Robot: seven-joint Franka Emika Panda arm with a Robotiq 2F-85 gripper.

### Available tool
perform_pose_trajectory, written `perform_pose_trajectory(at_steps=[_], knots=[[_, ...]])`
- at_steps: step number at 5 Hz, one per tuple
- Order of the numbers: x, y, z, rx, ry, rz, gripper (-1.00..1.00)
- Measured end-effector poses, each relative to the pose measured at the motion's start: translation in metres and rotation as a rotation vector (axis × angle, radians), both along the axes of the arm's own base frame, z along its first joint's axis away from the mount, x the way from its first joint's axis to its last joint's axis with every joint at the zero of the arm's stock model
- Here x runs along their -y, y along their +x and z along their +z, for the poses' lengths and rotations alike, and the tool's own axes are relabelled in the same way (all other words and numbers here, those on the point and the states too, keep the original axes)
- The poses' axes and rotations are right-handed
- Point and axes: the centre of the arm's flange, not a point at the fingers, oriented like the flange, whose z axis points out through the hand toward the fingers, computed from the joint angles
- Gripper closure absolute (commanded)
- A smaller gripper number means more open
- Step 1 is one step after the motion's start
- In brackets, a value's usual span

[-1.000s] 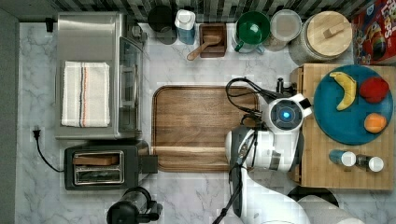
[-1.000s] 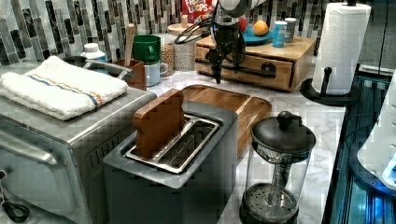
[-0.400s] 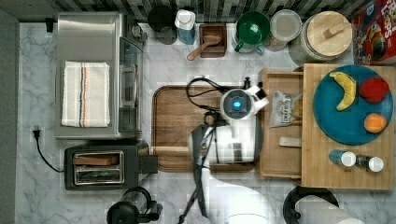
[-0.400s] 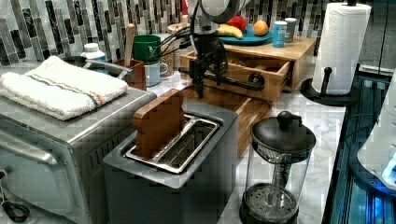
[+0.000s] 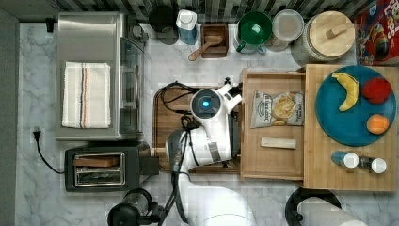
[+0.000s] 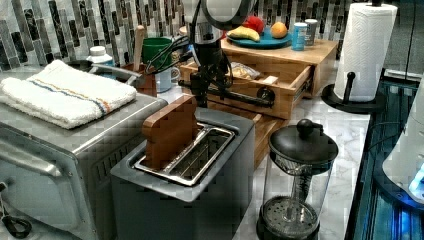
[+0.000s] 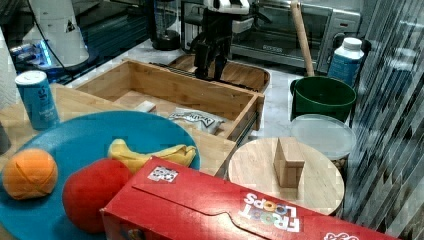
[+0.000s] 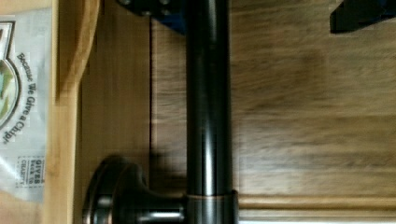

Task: Open the drawer.

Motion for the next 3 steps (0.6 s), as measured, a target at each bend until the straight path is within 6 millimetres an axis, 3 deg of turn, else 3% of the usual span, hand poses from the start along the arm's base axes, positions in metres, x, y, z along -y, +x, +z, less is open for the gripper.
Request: perform_pose_trajectory(at_steps=[1, 3], knots=[[-0.0069, 0.0024, 0.0027, -0.009, 0.002, 0.001, -1.00], [-0.0022, 0.0108, 0.0112, 0.002, 0.020, -0.107, -1.00]])
